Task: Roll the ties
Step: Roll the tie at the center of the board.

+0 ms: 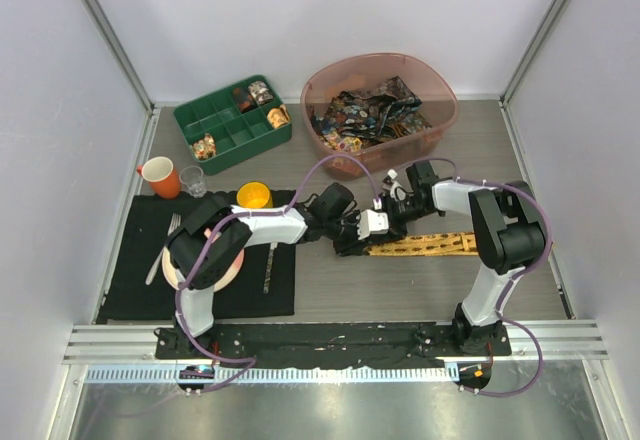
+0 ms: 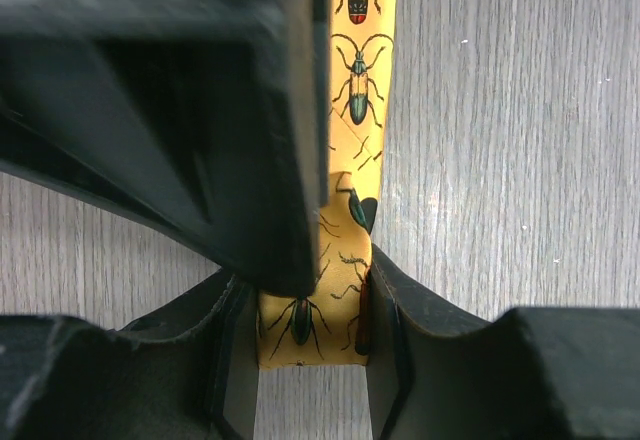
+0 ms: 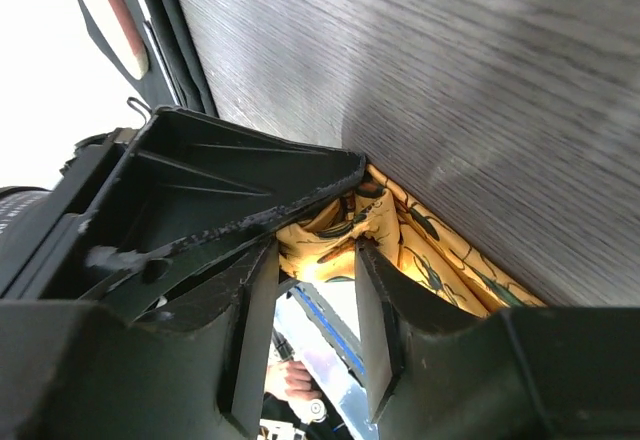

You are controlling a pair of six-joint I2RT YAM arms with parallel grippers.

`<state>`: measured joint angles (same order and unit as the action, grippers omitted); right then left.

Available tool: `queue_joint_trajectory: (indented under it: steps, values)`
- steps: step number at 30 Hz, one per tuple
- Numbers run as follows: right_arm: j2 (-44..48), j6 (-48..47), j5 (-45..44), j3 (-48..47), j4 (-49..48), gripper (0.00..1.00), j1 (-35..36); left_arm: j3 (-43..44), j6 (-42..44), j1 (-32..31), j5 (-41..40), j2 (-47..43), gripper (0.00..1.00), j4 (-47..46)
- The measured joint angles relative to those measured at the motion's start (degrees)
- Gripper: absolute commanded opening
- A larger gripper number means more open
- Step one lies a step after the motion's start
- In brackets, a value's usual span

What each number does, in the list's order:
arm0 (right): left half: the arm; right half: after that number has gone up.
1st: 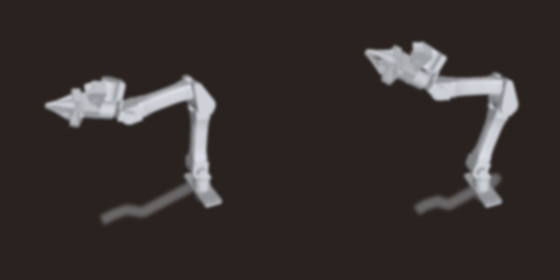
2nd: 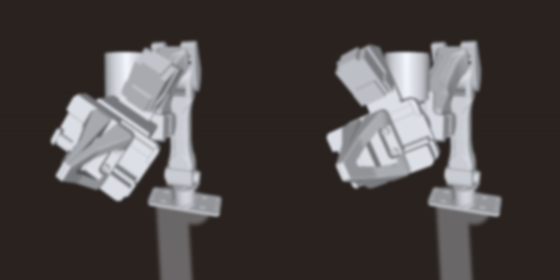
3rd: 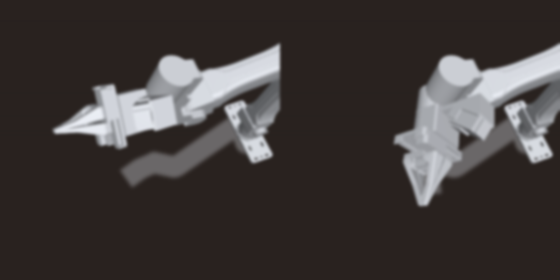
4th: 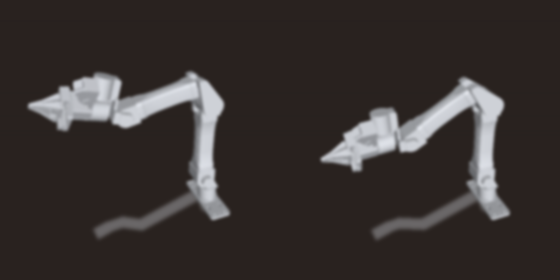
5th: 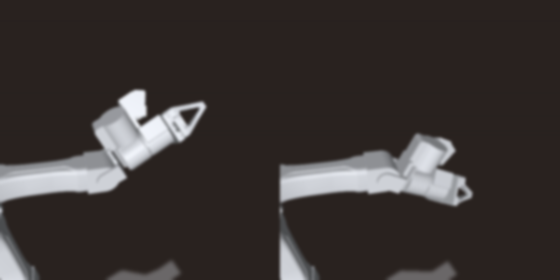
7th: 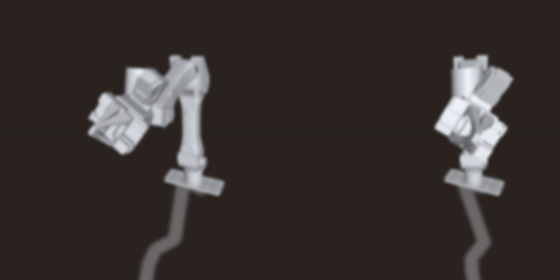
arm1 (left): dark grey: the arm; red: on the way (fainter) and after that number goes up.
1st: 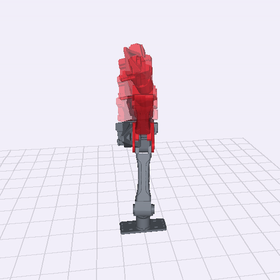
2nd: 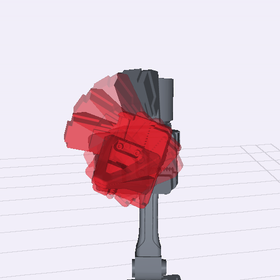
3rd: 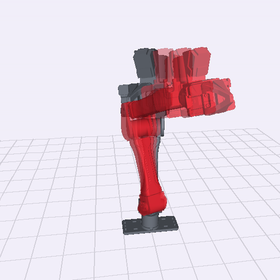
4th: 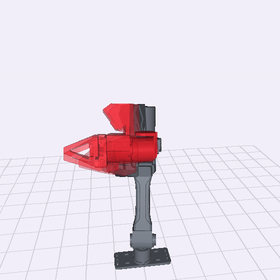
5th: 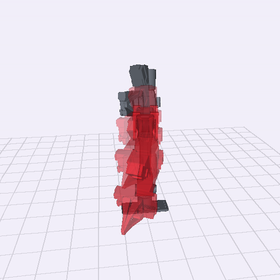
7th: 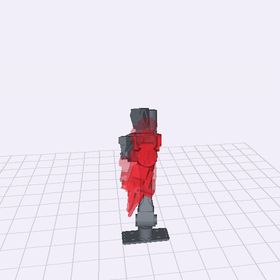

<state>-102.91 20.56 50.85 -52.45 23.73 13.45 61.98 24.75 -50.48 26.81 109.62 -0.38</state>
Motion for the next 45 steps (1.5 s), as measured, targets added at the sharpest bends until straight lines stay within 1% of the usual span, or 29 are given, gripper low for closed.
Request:
queue_joint_trajectory:
  steps: [4, 5, 7, 8, 10, 11, 13, 14, 17, 22, 26, 30, 35, 36, 37, 39, 40, 43, 45]
  values:
    - [0.0, 1.33, 0.28, 1.6, -2.82, 0.38, 0.37, 0.44, -0.2, -0.02, -0.02, 0.17, 0.21, 0.57]
    - [0.17, 2.03, 0.37, 2.23, -3.82, 0.33, 0.33, 0.48, -0.24, -0.02, -0.02, 0.2, 0.21, 0.63]
    - [0.59, 3.13, 0.57, 3.58, -5.9, 0.26, 0.24, 0.5, -0.24, -0.02, 0.0, 0.22, 0.22, 0.68]
    - [0.81, 3.76, 0.85, 4.04, -6.67, 0.13, 0.26, 0.5, -0.24, -0.02, 0.0, 0.22, 0.24, 0.66]
    - [0.9, 4.2, 1.46, 4.35, -7.69, 0.01, 0.28, 0.5, -0.24, -0.04, -0.02, 0.22, 0.29, 0.66]
    - [0.87, 4.28, 1.62, 4.35, -7.82, 0.01, 0.31, 0.5, -0.24, -0.04, -0.02, 0.22, 0.37, 0.66]
    - [0.87, 4.07, 1.62, 4.35, -7.69, 0.01, 0.24, 0.5, -0.26, -0.04, -0.02, 0.22, 0.5, 0.66]
    - [0.81, 3.87, 1.57, 4.33, -7.52, 0.01, 0.17, 0.5, -0.28, -0.04, -0.02, 0.22, 0.57, 0.63]
    - [0.15, 2.75, 0.15, 4.26, -6.43, 0.01, -0.55, 0.48, -0.68, -0.02, -0.24, 0.31, 0.66, -0.04]
    - [-0.13, -0.42, -2.89, 3.91, -2.64, 0.01, -2.62, -0.17, -2.01, 0.13, -0.07, 0.52, 0.71, -2.45]
    - [-0.13, -2.03, -5.29, 3.67, -0.09, 0.01, -3.67, -1.99, -3.58, 0.39, 0.48, 0.57, 0.72, -6.86]
    - [-0.13, -2.97, -6.78, 3.15, 1.49, 0.0, -3.91, -4.39, -5.62, 0.68, 1.46, 0.66, 0.72, -12.79]
    - [-0.13, -3.98, -7.34, 2.71, 2.32, 0.01, -3.91, -4.68, -8.13, 0.72, 2.89, 2.34, 0.71, -18.08]
    - [-0.13, -4.13, -7.45, 2.6, 2.49, 0.01, -3.93, -4.68, -8.57, 0.74, 3.48, 2.71, 0.68, -18.93]
    - [-0.13, -4.28, -7.56, 2.51, 2.62, 0.01, -3.93, -4.63, -9.16, 0.76, 4.0, 3.04, 0.61, -19.71]
    - [-0.13, -4.52, -7.82, 2.32, 2.84, 0.01, -3.93, -4.35, -9.73, 0.76, 4.83, 3.61, 0.54, -20.59]
    - [-0.13, -4.63, -7.93, 2.21, 2.93, 0.01, -3.96, -4.26, -9.84, 0.72, 5.11, 3.78, 0.46, -20.68]
    - [-0.24, -5.14, -8.37, 1.57, 3.23, 0.01, -4.02, -4.17, -9.57, 0.5, 5.75, 3.89, 0.33, -20.52]
    - [-0.57, -5.51, -8.44, 0.98, 3.54, 0.01, -4.02, -4.31, -9.11, 0.44, 5.33, 3.78, 0.29, -20.37]
